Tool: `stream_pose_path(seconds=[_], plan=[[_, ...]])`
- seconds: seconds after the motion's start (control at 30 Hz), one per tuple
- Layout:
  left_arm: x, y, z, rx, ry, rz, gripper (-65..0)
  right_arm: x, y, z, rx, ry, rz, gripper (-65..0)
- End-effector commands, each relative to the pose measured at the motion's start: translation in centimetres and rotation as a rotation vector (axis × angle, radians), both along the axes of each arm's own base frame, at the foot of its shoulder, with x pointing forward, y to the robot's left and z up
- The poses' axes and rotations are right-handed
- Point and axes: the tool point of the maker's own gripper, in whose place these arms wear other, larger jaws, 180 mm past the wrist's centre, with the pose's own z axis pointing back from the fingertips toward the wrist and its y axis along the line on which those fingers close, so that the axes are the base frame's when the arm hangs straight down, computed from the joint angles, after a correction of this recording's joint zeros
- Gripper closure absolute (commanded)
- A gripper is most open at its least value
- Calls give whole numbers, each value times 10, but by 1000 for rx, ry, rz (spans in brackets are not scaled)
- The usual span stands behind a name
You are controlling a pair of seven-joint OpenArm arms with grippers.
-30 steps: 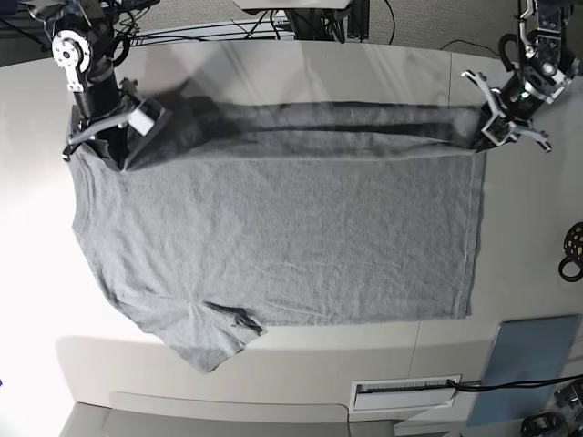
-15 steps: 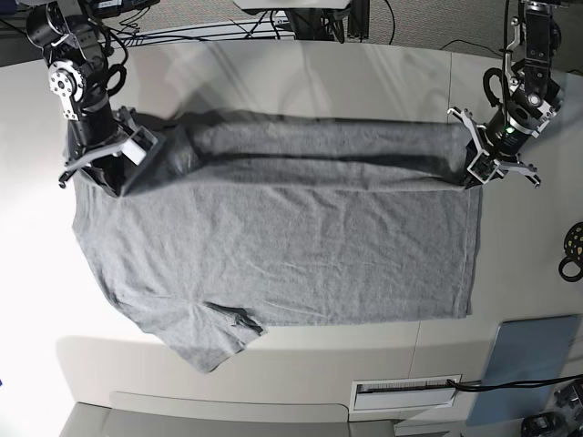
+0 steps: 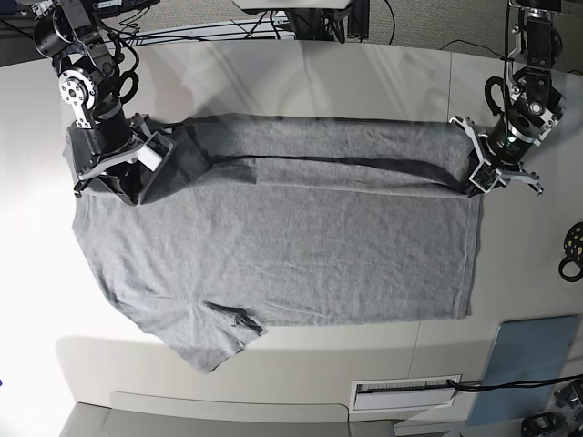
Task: Fold the T-shirt properly
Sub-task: 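Fold the grasped edge over onto the shirt body with both grippers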
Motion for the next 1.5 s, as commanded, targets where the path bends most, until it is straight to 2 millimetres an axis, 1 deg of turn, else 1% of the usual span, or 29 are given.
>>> stream_pose_path(seconds=[0.0,0.1,0.27,0.33,0.37,0.4,0.43,0.5,0.53,0.57,0.6,0.63,0.77,0.9,0.97,1.03,1.1,1.23,1.3,1.4,1.43,1.47], plan=[[8,3,15,0,-54,-3,0,6,-3,13,-16,-43,6,0],[10,6,17,5,-68,19,0,6,-4,12,-18,-41,-2,0],[7,1,14,-1,-47,-10,0,3,-21,7,-45,-8,-92,0],[7,1,14,-1,-47,-10,0,1,-25,3,-30,11,-123,0],[7,2,14,-1,-47,-10,0,1,-25,3,-24,14,-124,-39],[7,2,14,0,-45,-8,0,1,-24,3,-23,14,-121,-93],[7,2,13,0,-40,-4,-15,1,-23,3,-21,11,-117,-144],[7,2,13,-13,-36,1,-172,1,-21,4,-18,8,-108,-221],[7,2,13,-14,-36,1,-247,2,-20,4,-16,6,-103,-237],[7,2,13,-14,-36,1,-308,2,-20,4,-15,5,-102,-239],[7,2,13,-14,-36,1,-348,2,-20,4,-15,5,-103,-239],[7,2,13,-13,-37,3,-368,2,-20,4,-14,6,-105,-239],[7,3,13,-13,-38,5,-370,2,-23,5,-16,0,-119,-239],[6,7,10,1,-21,23,-370,-2,-34,2,-39,17,-176,-239],[7,11,10,9,-25,47,-370,-6,-38,-4,-56,48,-190,-239],[8,13,10,11,-26,57,-370,-14,-36,-13,-70,94,-176,-239],[8,11,11,-16,-24,62,-370,-22,-35,-22,-85,146,-161,-239],[7,5,12,-74,-14,63,-370,-32,-38,-30,-97,179,-175,-239],[5,2,11,-106,0,61,-369,-30,-39,-27,-90,162,-185,-239],[2,-3,9,-180,37,81,-367,-21,-45,-9,-4,39,-259,-238],[2,-5,10,-218,44,89,-346,-18,-48,-1,44,-14,-297,-235],[1,-7,10,-250,52,95,-307,-17,-51,5,81,-55,-329,-210]])
